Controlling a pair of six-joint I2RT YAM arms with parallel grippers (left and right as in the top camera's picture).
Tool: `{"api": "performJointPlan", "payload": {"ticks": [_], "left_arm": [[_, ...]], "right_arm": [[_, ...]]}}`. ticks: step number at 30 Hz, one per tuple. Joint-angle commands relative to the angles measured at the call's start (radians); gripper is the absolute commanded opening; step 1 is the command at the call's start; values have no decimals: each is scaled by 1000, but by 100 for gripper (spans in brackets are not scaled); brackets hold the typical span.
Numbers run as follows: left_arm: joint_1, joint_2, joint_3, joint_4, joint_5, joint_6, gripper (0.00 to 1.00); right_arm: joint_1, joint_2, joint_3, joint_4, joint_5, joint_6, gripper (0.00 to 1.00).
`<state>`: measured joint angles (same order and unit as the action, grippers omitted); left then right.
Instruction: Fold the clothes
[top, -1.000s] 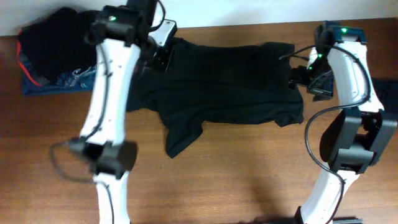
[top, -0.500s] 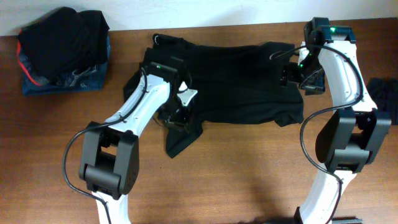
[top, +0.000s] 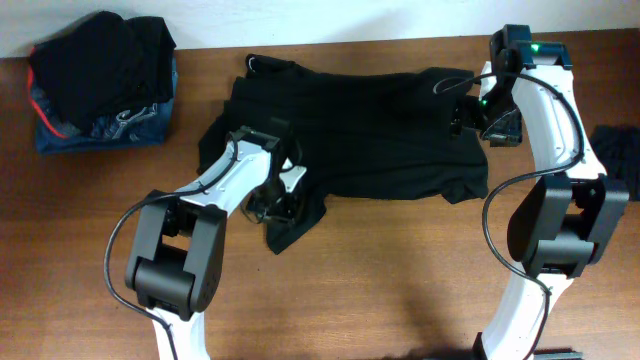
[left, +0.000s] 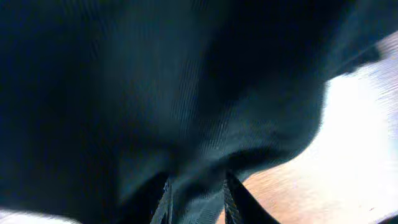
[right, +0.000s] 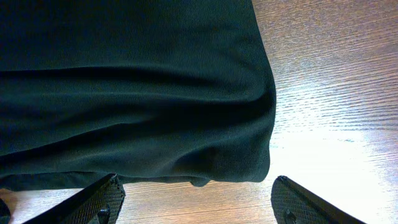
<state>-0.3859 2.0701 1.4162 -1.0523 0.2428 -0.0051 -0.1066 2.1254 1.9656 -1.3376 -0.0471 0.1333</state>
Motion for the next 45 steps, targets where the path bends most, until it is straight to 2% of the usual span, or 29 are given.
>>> {"api": "performJointPlan", "payload": {"ticks": [1,8,10,13,16,21,28,31,38,40,41,45], "left_arm": [[5,-4,-52,14,-7,-11,27],[3,-4,-165,4,-4,-42,26],[3,-4,-193,-8,-4,-56,18],[2,-4,-233,-25,-4,-76,15],[2,-4,-266,-37,-4,-97,8],[3,-4,-299,-87,-8,-100,8],[19,-4,-303,-155,-136,-182,8],[57,-5,-303,-156,-136,-182,8],[164,-5,-303,-140,-136,-181,8],[166,-5,-303,-138,-138,-181,8],[166,-5,-303,-132,-139,-181,8],[166,-5,-303,-129,-139,-181,8]], "right_arm": [[1,-21,14,0,-2,-2,81],[1,-21,14,0,-2,-3,81],[1,-21,14,0,-2,-2,81],[1,-21,14,0,-2,-2,81],[1,-21,14,0,-2,-3,81],[1,-21,14,-1,-2,-3,81],[1,-21,14,-51,3,-26,82],[1,-21,14,-90,6,-29,86],[2,-21,10,-216,-64,-29,87],[3,-21,-13,-251,-77,-29,86],[1,-21,-49,-237,-78,-6,81],[0,-42,-137,-164,-77,99,75]]}}
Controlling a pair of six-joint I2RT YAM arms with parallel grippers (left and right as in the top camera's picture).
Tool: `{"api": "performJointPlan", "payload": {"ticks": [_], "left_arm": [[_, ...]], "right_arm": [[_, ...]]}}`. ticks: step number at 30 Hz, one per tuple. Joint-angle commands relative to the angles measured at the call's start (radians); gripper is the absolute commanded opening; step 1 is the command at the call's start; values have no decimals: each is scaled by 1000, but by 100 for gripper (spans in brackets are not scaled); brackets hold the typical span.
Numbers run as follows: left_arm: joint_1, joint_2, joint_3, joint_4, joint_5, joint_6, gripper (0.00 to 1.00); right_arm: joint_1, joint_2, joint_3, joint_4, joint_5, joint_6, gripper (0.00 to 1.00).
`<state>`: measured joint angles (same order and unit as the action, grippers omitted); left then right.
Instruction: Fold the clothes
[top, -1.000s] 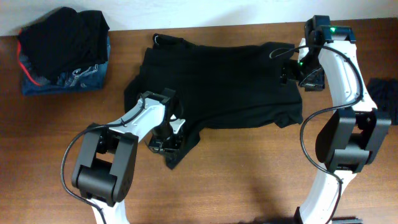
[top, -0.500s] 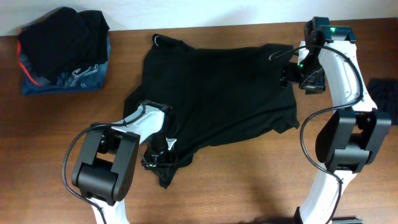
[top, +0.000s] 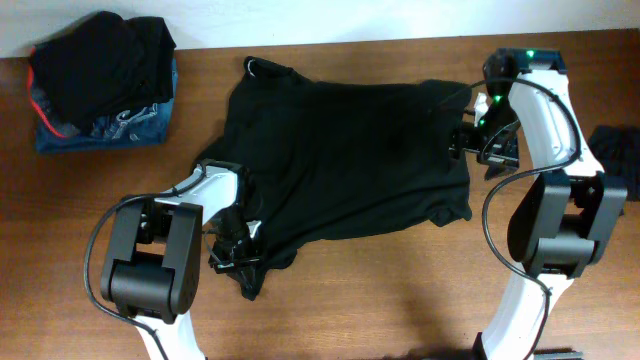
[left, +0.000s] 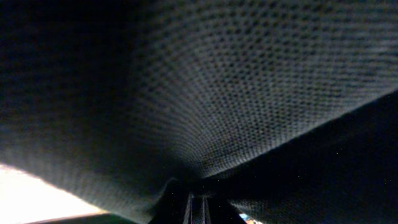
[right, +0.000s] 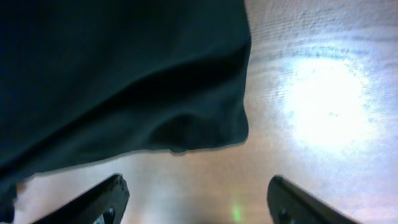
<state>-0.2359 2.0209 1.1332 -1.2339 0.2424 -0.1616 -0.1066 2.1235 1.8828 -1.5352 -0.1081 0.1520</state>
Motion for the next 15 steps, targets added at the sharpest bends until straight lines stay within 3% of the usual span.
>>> {"api": "performJointPlan", "payload": {"ticks": [1,7,15], "left_arm": [[16,45,-20,54,-138,-25,8],[16,45,-20,56,-135,-25,8],[16,45,-20,76,-127,-25,8]], "right_arm": [[0,-56,-77,52,-12,98,75],[-55,-257,-284,106,113,171,79],[-137,-364,-676,428,-69,119,82]]}}
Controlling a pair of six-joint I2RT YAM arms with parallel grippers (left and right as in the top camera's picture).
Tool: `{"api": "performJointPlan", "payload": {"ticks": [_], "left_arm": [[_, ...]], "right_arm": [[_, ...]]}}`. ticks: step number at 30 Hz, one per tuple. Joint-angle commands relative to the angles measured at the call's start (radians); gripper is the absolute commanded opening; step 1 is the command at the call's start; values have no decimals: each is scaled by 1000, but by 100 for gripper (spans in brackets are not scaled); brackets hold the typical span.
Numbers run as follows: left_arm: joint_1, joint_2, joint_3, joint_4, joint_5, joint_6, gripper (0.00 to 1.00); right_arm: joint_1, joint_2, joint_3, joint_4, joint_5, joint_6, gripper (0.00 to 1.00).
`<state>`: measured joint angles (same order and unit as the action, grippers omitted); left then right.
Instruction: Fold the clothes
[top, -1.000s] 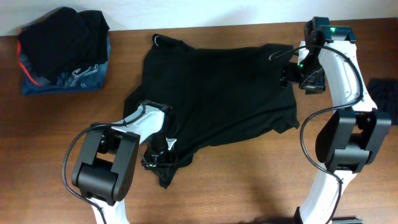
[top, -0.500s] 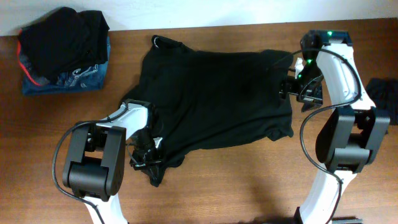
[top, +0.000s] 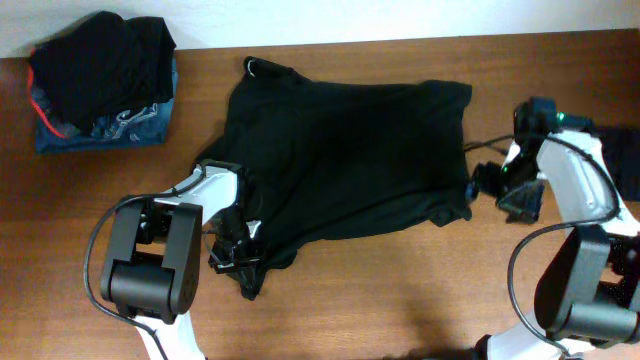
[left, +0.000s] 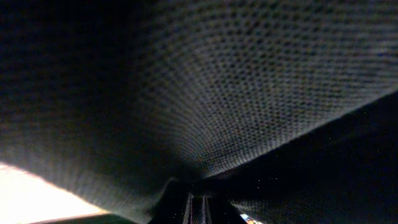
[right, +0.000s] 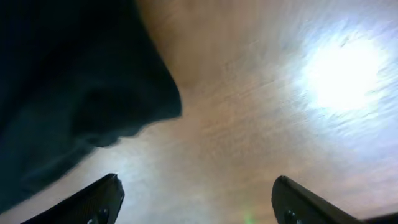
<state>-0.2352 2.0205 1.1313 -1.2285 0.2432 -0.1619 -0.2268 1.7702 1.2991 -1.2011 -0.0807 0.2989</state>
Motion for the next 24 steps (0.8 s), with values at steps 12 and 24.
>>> {"api": "performJointPlan", "payload": {"ticks": [12,24], "left_arm": [[16,45,-18,69,-128,-24,8],[16,45,-18,67,-128,-24,8]], "right_arm": [[-51,-10,-283,482,-297,-192,83],[-63,-10,-345,540,-454,-269,83]]}}
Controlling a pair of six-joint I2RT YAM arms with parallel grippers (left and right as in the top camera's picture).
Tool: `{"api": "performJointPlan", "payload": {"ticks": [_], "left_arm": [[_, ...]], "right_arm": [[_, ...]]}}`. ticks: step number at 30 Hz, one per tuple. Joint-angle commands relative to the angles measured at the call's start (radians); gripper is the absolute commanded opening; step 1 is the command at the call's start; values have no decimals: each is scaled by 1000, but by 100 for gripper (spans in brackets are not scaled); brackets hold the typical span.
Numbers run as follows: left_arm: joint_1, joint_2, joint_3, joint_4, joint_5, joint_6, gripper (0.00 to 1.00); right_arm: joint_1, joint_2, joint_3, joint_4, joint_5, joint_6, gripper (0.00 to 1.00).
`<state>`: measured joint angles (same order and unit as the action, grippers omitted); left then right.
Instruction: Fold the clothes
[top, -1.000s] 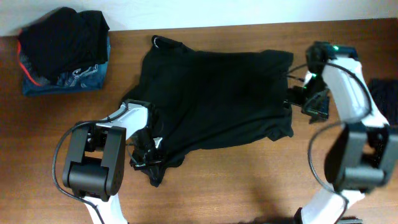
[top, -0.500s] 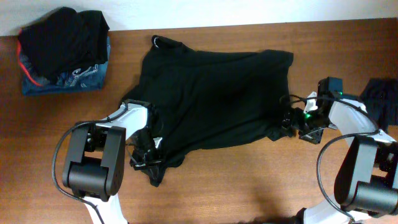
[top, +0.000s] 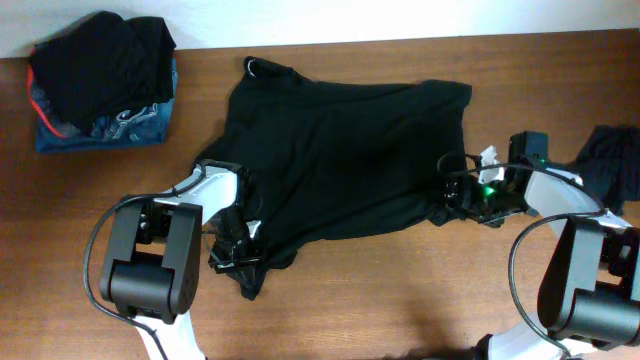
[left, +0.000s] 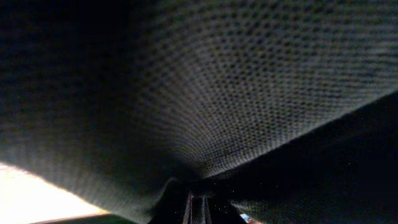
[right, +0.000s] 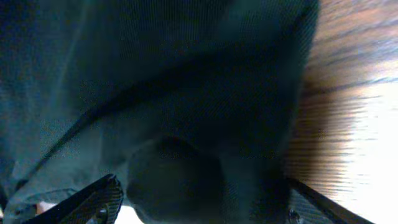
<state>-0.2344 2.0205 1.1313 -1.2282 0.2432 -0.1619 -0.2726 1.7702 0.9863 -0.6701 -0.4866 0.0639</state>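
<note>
A black shirt (top: 340, 150) lies spread across the middle of the wooden table (top: 400, 290). My left gripper (top: 232, 258) is shut on its lower left corner; in the left wrist view the weave (left: 249, 74) fills the picture above the closed gripper (left: 196, 208). My right gripper (top: 448, 195) is at the shirt's lower right corner. In the right wrist view it (right: 205, 196) stands open, its fingers wide apart, with a bulge of the dark cloth (right: 155, 74) between them.
A pile of dark clothes on blue denim (top: 100, 80) sits at the back left corner. Another dark garment (top: 610, 160) lies at the right edge of the table. Bare wood runs along the front.
My right gripper was over bare wood just right of the shirt; it is now at the lower right corner with cloth between its open fingers. The left gripper and shirt have not moved.
The shirt lay bunched, my left gripper shut on its lower left part and my right open at its upper right edge. Then the shirt lay spread flatter with the left corner drawn toward the front. The right gripper stood off the cloth, and now straddles the lower right corner.
</note>
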Motion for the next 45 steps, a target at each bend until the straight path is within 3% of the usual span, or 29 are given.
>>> {"api": "performJointPlan", "payload": {"ticks": [1,14,24,45], "left_arm": [[15,45,-18,65,-128,-24,8],[15,45,-18,58,-128,-24,8],[15,45,-18,58,-128,-24,8],[15,45,-18,58,-128,-24,8]], "right_arm": [[-21,-10,-35,9,-48,-34,83],[-165,-25,-38,-61,-126,-5,83],[-192,-25,-39,-75,-311,-121,79],[-192,0,-48,-25,-198,-97,80]]}}
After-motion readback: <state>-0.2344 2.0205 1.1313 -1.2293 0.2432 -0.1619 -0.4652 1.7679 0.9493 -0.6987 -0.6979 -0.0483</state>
